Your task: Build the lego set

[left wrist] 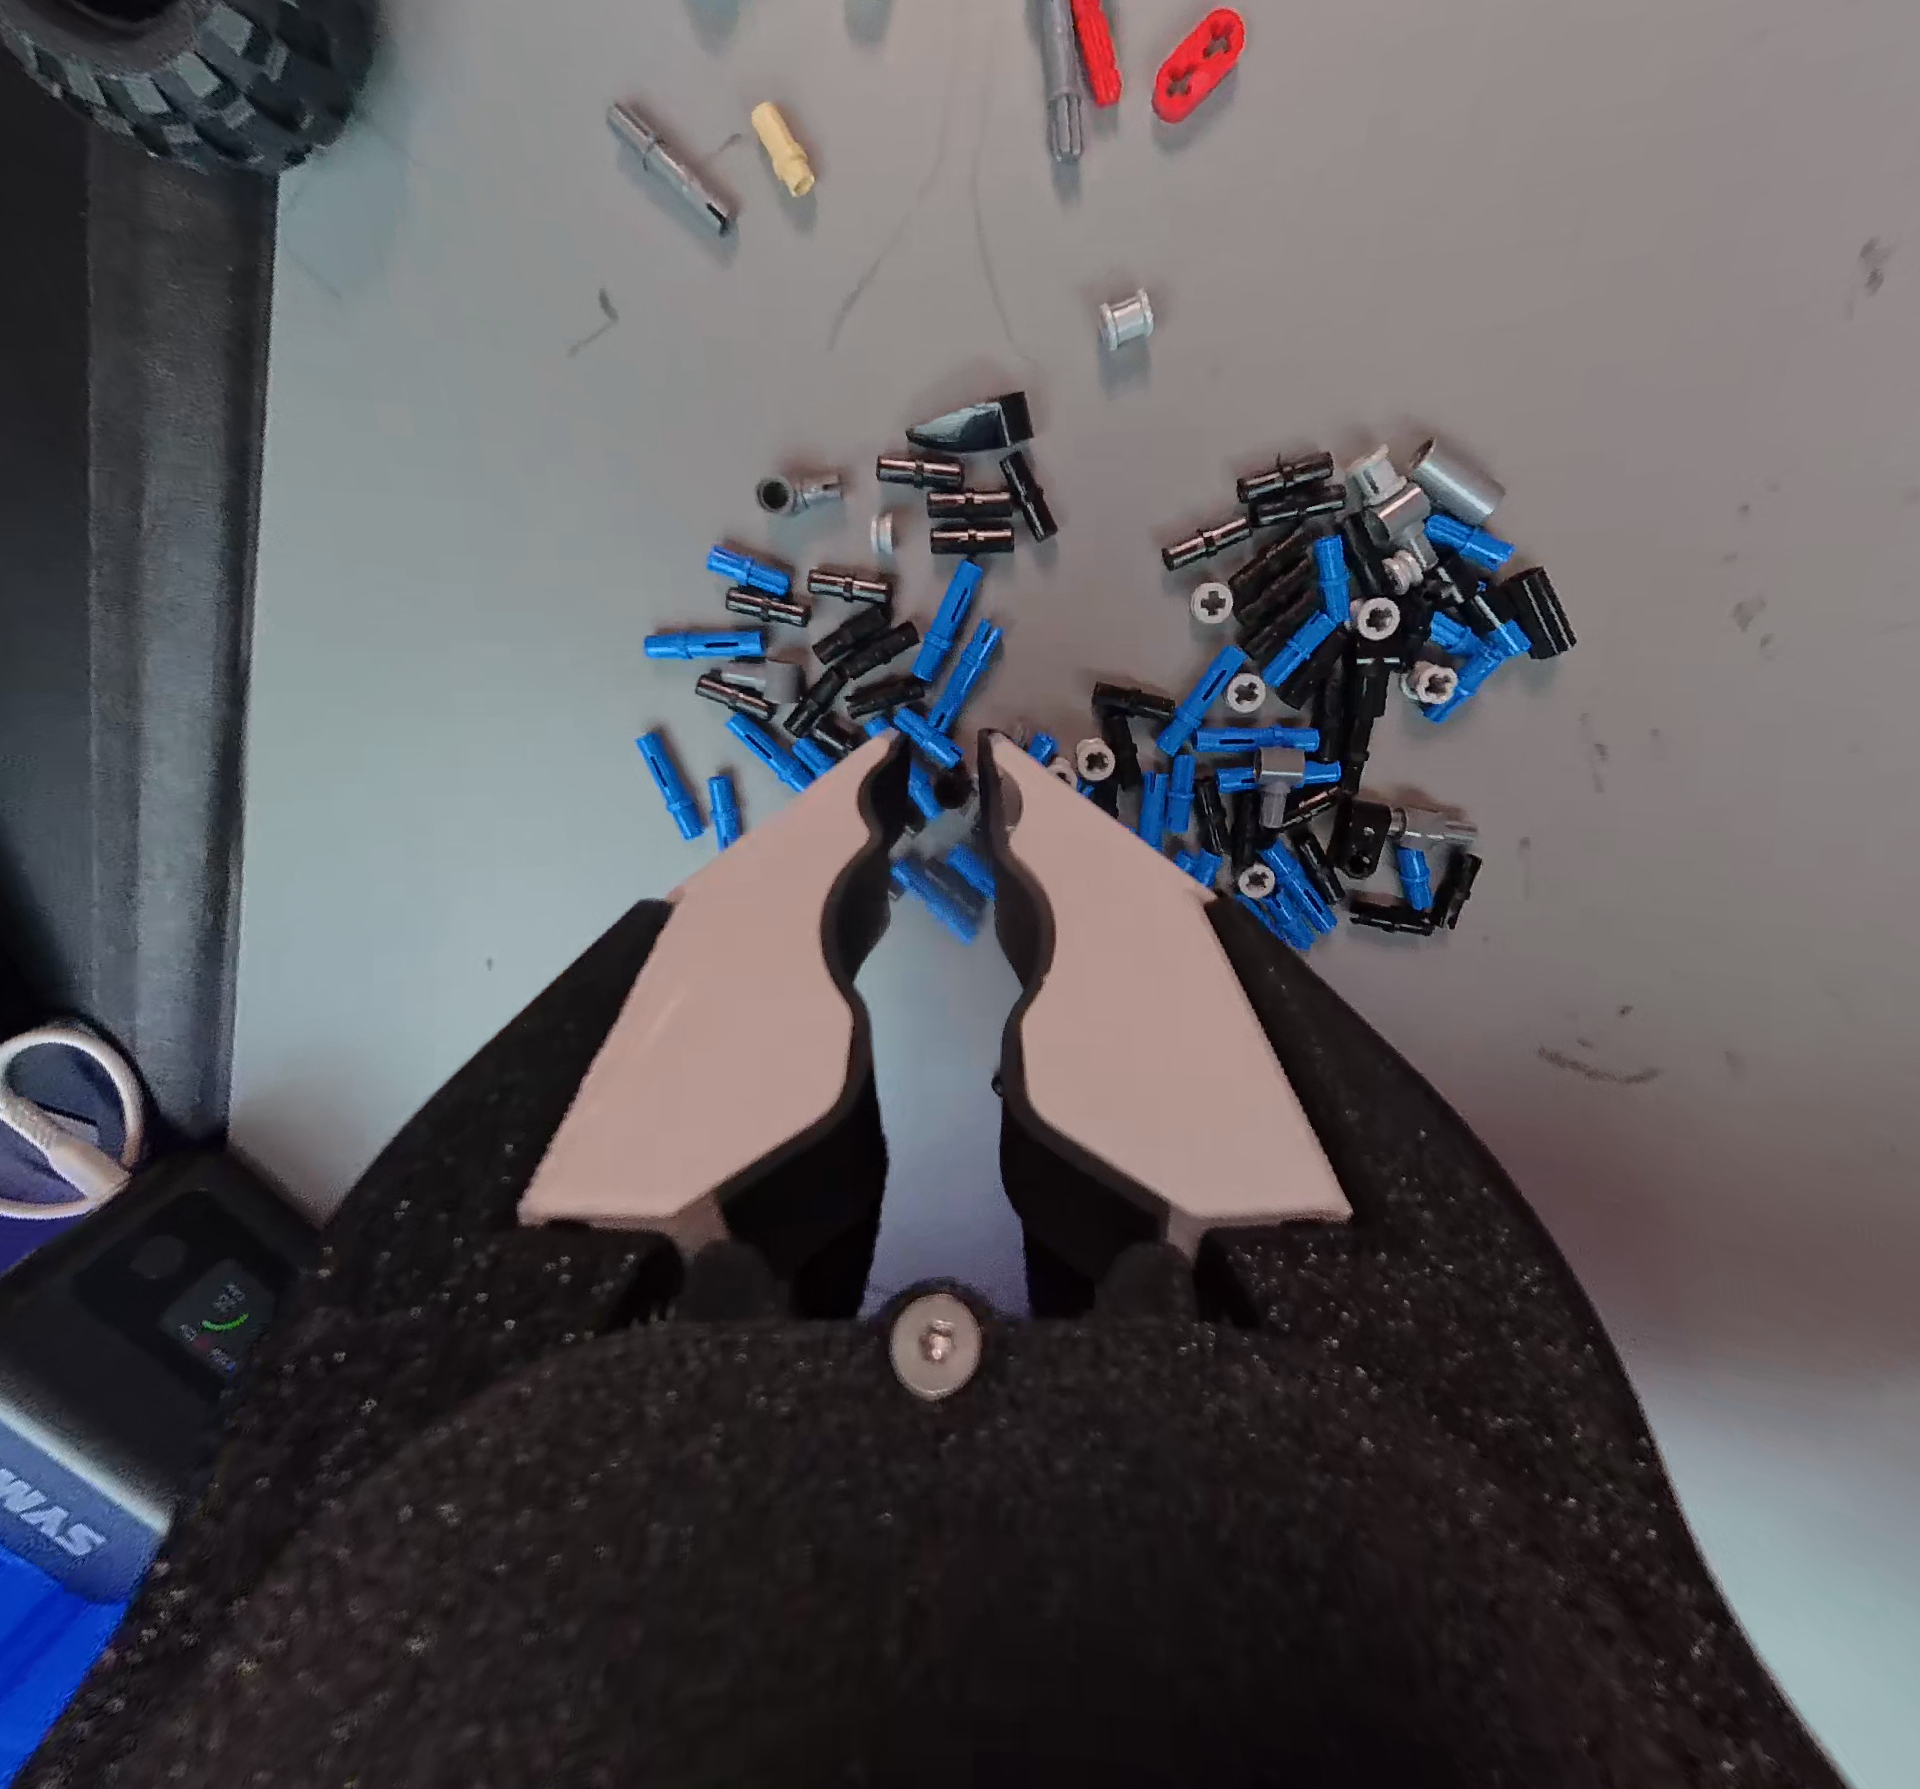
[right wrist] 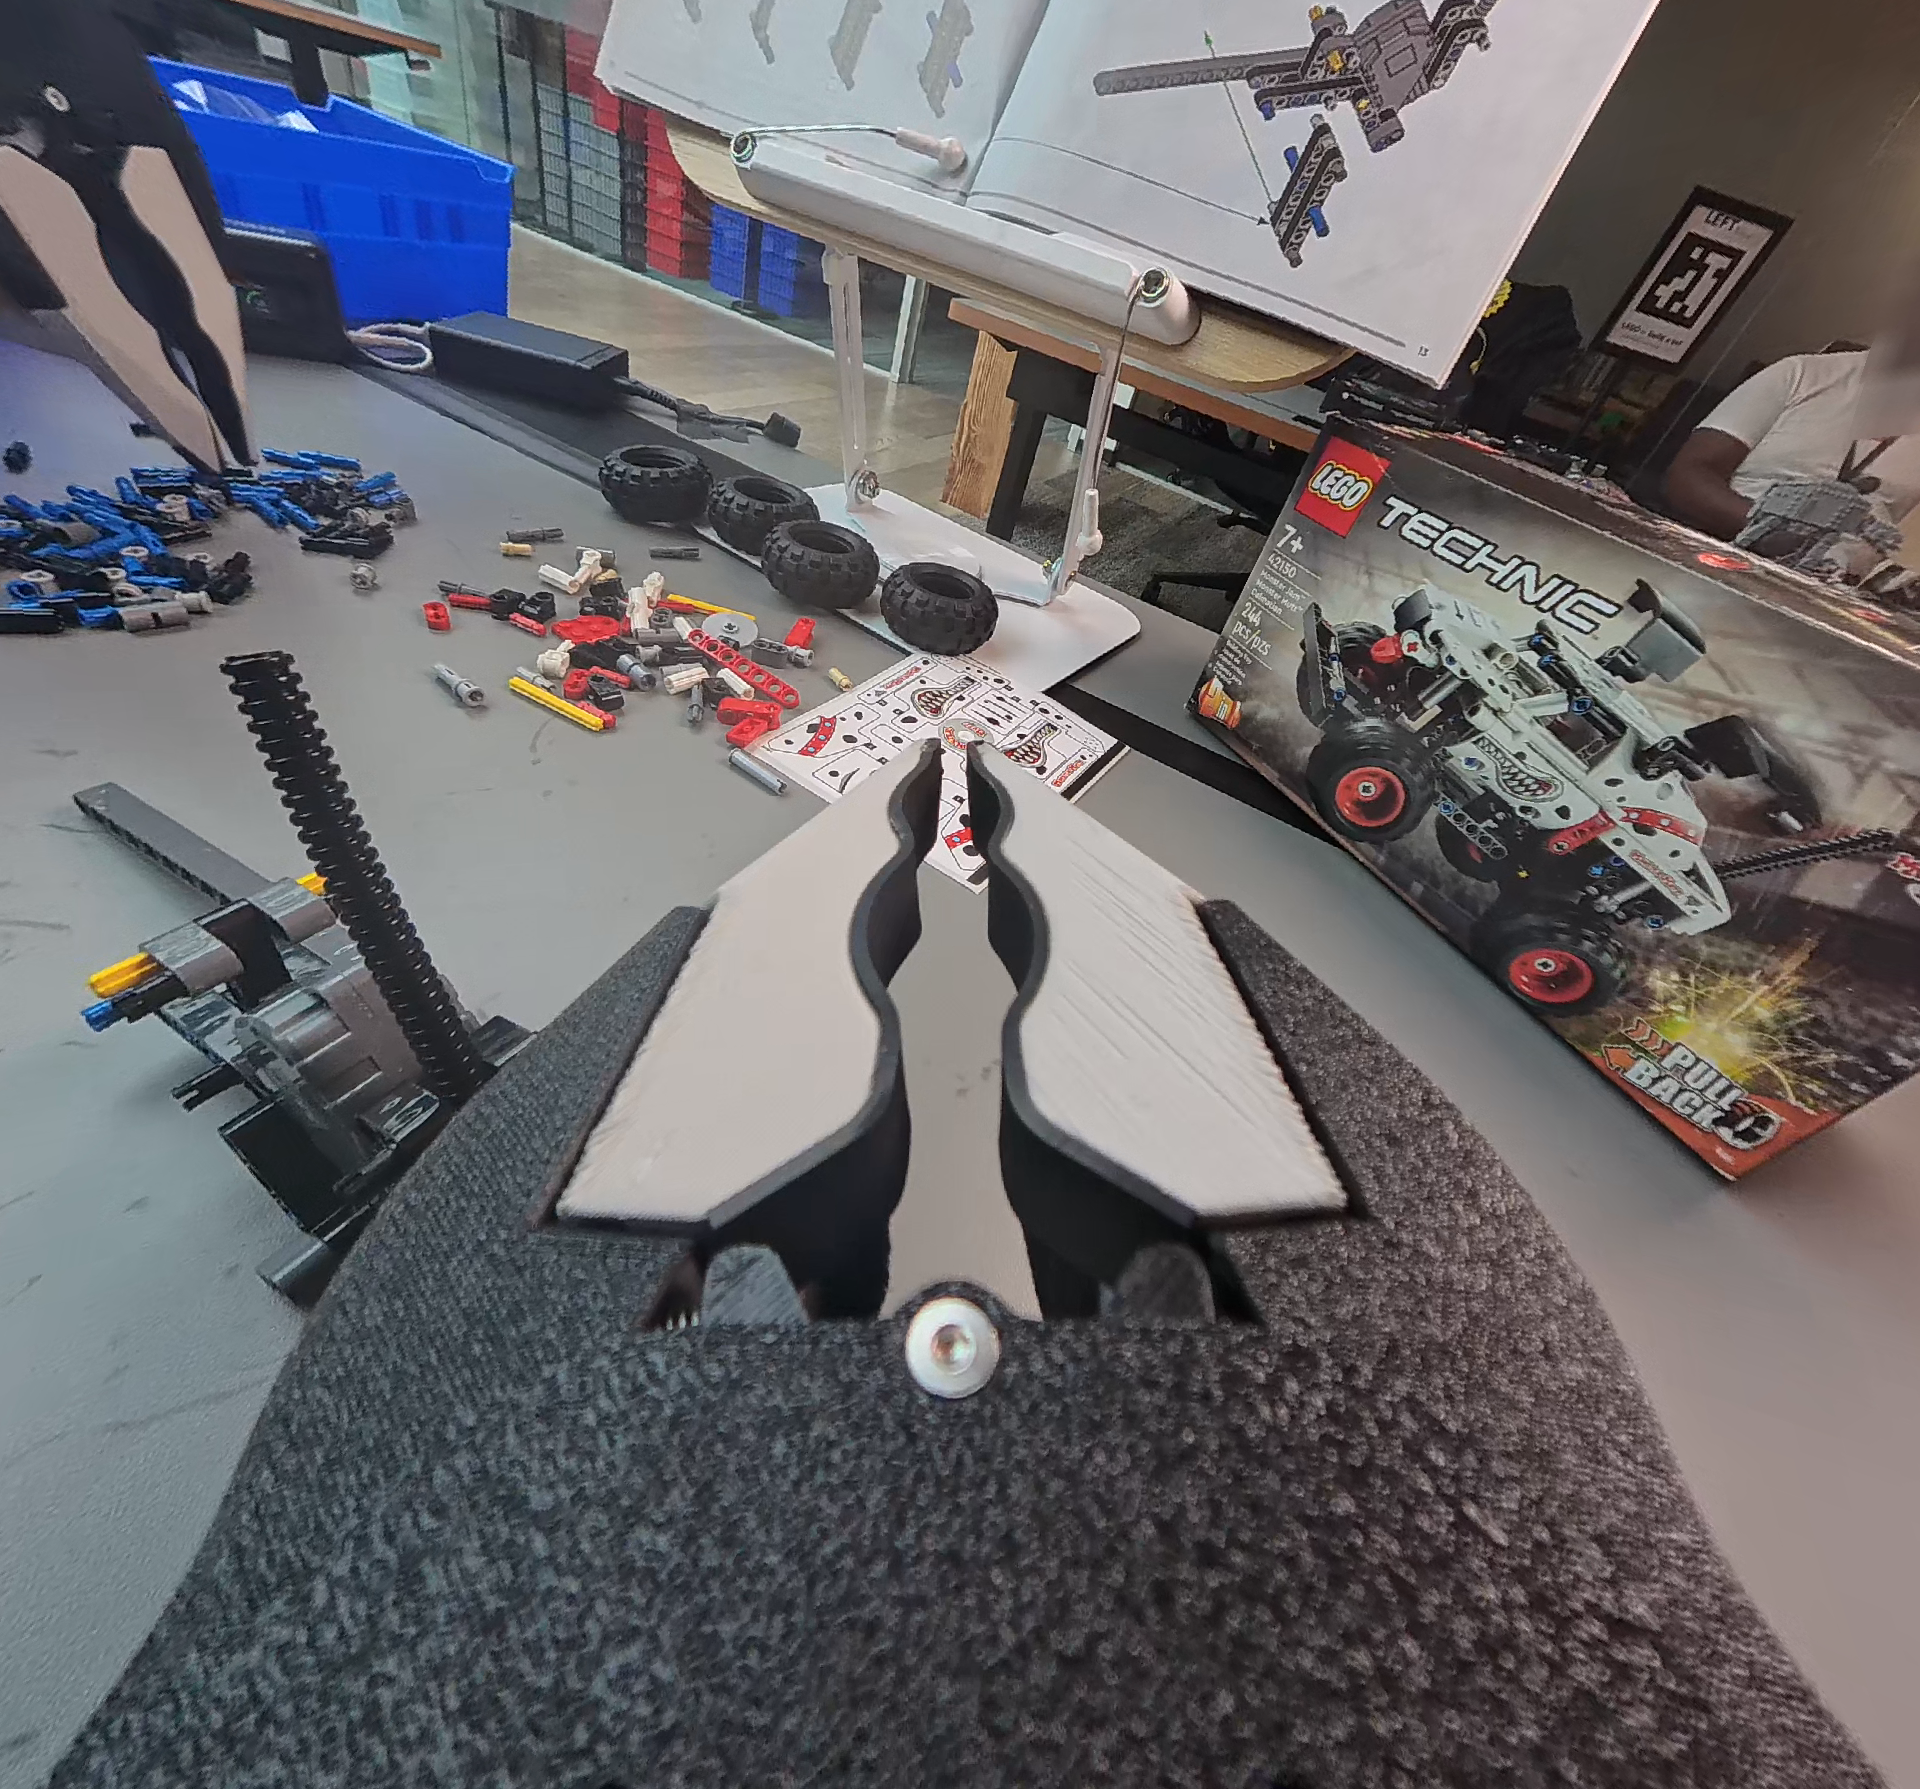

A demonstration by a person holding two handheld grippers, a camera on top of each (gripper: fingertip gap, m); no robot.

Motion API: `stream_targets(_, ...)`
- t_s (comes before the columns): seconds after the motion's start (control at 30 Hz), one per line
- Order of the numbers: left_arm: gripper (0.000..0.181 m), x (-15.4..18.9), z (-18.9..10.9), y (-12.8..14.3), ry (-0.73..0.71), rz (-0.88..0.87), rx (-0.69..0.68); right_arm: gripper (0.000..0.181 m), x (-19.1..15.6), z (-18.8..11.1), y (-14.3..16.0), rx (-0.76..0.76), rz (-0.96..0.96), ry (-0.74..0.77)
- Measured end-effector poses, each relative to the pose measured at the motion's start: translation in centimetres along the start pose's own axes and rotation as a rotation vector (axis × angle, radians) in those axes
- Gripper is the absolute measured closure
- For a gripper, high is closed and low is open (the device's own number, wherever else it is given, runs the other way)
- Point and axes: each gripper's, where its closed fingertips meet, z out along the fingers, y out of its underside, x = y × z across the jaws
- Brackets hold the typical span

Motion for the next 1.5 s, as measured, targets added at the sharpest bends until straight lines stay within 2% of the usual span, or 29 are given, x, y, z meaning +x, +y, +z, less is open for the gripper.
stream_targets(0.1, 0.155, -0.9, 0.3, -0.3, -0.06, 0.002, 0.004, 0.177, 0.0, 0.0, 0.0, -0.001, 0.002, -0.001)
stream_targets(0.2, 0.153, -1.2, 0.6, -0.2, -0.059, -0.026, 0.002, 0.177, 0.0, 0.0, 0.0, -0.001, 0.003, -0.003)
stream_targets(0.37, 0.169, -0.8, 1.1, 1.4, -0.019, -0.036, -0.062, 0.177, 0.0, 0.0, 0.0, -0.002, 0.003, -0.004)
stream_targets(0.5, 0.174, -0.6, 0.8, 2.1, -0.012, -0.032, -0.079, 0.177, 0.0, 0.0, 0.1, -0.004, 0.005, -0.004)
stream_targets(0.7, 0.169, -1.1, -0.9, 1.6, -0.044, -0.056, -0.023, 0.177, 0.0, 0.0, 0.1, -0.005, 0.002, -0.002)
stream_targets(0.87, 0.166, -0.2, -2.7, -0.1, -0.048, -0.054, 0.065, 0.177, 0.0, 0.0, 0.0, -0.004, -0.001, 0.0)
stream_targets(0.97, 0.162, 0.5, -4.4, -2.1, -0.102, -0.065, 0.18, 0.177, -0.1, 0.0, 0.0, -0.003, -0.001, 0.001)
stream_targets(1.1, 0.158, 2.8, -7.8, -5.8, -0.167, -0.117, 0.447, 0.176, 0.0, -0.1, 0.0, -0.002, 0.005, 0.004)
stream_targets(1.23, 0.156, 6.2, -10.2, -7.8, -0.203, -0.184, 0.677, 0.176, 0.0, 0.0, 0.0, -0.004, 0.002, 0.002)
stream_targets(1.33, 0.154, 9.0, -10.5, -8.2, -0.211, -0.249, 0.811, 0.176, -0.1, 0.0, 0.0, -0.004, -0.003, 0.004)
stream_targets(1.5, 0.152, 13.1, -8.3, -7.8, -0.156, -0.439, 0.962, 0.176, 0.0, 0.1, 0.1, -0.01, -0.002, 0.011)
